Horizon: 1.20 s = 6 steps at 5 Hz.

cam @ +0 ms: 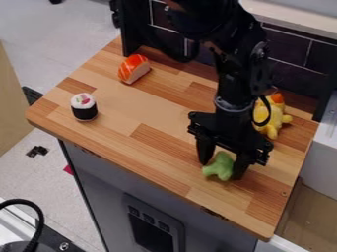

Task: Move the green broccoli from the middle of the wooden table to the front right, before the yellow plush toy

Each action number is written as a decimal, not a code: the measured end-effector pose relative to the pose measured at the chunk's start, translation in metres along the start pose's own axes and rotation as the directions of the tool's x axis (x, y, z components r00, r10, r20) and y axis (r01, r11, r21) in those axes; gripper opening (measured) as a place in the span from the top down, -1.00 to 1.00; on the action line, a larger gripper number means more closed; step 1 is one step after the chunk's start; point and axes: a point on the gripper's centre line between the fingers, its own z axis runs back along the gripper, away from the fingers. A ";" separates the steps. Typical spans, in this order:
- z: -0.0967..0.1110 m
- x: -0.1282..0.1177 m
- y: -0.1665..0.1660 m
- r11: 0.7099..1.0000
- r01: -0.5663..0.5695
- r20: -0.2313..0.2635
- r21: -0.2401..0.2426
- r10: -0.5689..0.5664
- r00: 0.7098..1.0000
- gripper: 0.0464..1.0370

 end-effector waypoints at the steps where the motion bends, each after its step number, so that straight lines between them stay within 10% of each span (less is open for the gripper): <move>1: -0.002 -0.001 0.001 1.000 0.005 0.001 -0.010 -0.005 1.000 -0.94; 6: 0.084 0.026 0.064 0.984 -0.134 0.012 -0.120 0.136 0.991 -0.93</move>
